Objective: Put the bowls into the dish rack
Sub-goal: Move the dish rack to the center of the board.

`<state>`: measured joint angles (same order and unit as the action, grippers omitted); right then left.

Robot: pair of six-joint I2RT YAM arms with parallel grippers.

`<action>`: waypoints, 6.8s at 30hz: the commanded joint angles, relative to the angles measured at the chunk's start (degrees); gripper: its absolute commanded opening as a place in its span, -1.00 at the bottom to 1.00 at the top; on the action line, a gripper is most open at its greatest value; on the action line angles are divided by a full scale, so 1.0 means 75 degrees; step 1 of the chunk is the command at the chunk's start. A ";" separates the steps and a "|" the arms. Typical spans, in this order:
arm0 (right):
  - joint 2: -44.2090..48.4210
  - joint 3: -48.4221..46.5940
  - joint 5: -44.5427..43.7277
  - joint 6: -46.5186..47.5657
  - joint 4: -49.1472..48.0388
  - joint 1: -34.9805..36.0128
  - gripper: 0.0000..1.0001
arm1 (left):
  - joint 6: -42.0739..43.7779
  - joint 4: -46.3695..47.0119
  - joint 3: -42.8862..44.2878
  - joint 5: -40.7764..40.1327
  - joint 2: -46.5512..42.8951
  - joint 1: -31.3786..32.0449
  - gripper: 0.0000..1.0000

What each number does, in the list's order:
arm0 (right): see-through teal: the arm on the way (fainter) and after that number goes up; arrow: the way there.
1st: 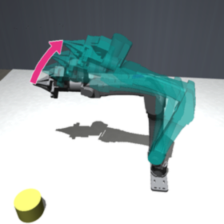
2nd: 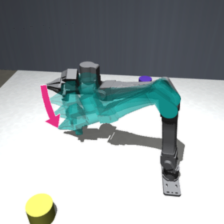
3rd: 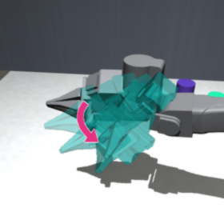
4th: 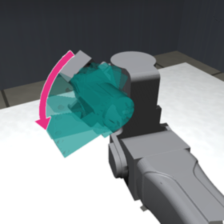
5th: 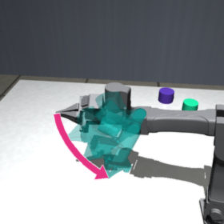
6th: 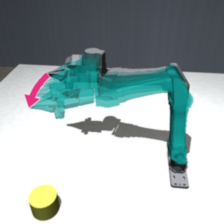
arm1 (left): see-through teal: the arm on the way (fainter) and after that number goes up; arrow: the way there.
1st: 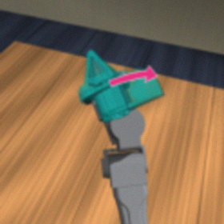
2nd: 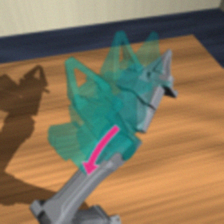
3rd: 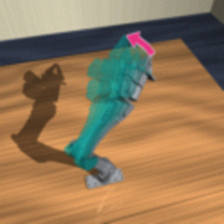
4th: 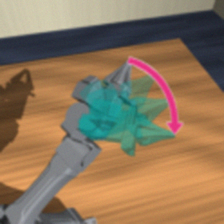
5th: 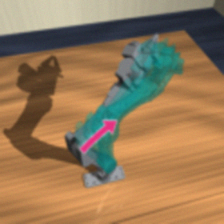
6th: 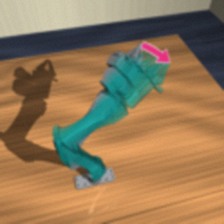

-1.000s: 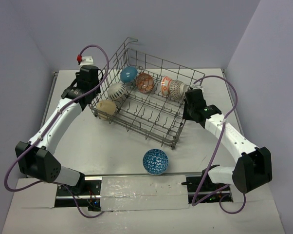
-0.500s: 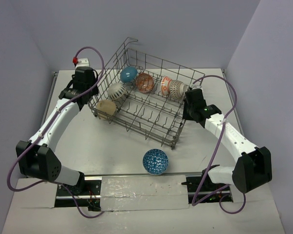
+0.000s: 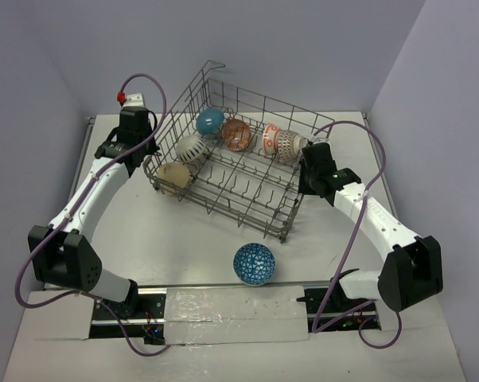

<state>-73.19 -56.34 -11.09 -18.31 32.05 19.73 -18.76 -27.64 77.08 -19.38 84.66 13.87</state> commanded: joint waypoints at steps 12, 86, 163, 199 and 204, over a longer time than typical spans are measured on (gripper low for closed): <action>-0.0191 -0.1054 0.0776 0.0624 -0.0407 0.0159 -1.00 | -0.0006 -0.0427 0.0082 -0.0956 -0.0062 0.0893 -1.00; -0.3379 -0.4279 0.1831 0.1667 0.0297 0.0171 -1.00 | -0.1893 -0.1905 -0.1698 -0.1518 -0.2745 0.2815 -0.86; -0.6576 -1.1754 0.3367 0.3903 0.1774 0.1084 0.01 | -0.2561 0.1060 -0.0620 -0.3181 -0.4220 0.2182 0.37; -0.8335 -1.0747 0.1959 0.5312 -0.1602 0.1835 0.45 | -0.1903 -0.1037 -0.0727 -0.5596 -0.1341 0.2053 0.53; -0.8160 -1.0372 0.2053 0.5241 -0.1719 0.1706 0.45 | -0.2232 -0.1471 -0.0761 -0.4814 -0.1082 0.1761 0.47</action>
<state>-135.76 -135.46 3.57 20.91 22.20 33.56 -33.50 -35.94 69.45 -57.67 76.29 28.56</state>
